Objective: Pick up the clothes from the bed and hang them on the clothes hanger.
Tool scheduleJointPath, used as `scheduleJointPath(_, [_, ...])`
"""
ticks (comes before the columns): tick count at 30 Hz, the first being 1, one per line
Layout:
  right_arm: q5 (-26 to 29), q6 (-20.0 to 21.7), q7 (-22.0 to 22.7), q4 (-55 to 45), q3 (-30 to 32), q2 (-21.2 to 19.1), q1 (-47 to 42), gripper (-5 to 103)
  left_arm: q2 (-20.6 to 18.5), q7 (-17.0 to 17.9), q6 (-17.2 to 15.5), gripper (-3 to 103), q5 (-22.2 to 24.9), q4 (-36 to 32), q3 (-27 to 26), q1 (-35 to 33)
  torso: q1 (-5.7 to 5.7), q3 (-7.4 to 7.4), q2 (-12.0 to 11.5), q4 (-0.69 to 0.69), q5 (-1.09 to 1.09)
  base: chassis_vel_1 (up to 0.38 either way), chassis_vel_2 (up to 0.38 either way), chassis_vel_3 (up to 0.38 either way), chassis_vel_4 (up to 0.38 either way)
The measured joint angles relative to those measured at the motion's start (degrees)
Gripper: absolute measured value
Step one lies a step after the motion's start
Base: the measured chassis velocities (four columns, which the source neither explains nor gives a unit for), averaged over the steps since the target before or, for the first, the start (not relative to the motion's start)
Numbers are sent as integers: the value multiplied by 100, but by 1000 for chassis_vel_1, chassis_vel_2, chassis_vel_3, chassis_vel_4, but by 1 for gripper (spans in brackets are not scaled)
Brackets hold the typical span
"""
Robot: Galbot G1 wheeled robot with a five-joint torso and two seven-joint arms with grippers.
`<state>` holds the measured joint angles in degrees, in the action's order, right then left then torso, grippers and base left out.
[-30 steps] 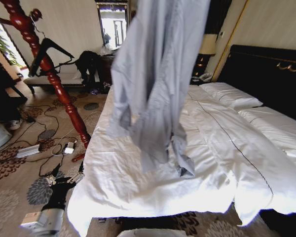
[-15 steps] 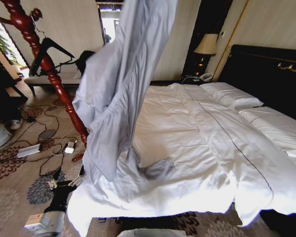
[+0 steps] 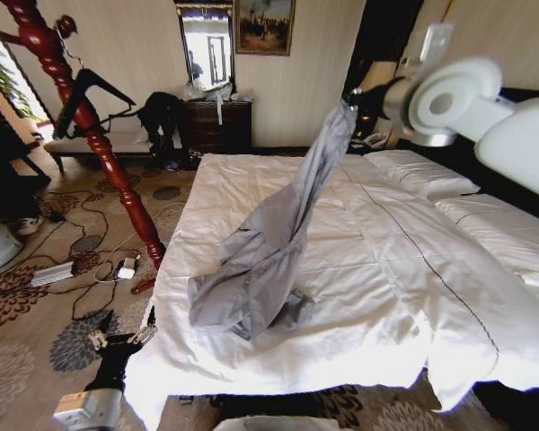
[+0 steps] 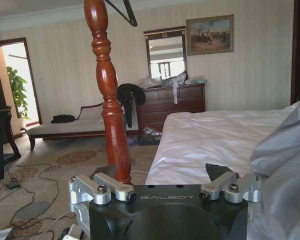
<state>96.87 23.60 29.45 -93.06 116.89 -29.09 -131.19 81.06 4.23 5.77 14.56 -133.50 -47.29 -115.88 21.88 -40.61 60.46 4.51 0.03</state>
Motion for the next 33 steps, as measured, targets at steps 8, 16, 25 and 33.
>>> scheduleJointPath(8, [-1211,284,-369,-343,-1158,895,-210,12,24,11,-9,100,-114,-68,76,-23,0,0,0,-4,-1,0,0,0,0])
scheduleJointPath(16, [-860,1060,-266,-1071,-1680,1888,14,44,7,4,24,100,-114,-153,32,-146,-1,0,0,-6,-3,0,0,0,0])
scheduleJointPath(25, [622,1899,12,-2044,-2657,3478,1220,77,54,-19,90,100,-115,-230,30,-219,-2,1,1,1,0,0,0,0,0])
scheduleJointPath(33, [-1134,1513,-726,-3392,-3371,4165,1574,99,69,-28,113,100,-222,-248,74,-276,-2,1,1,-4,-5,0,0,0,0])
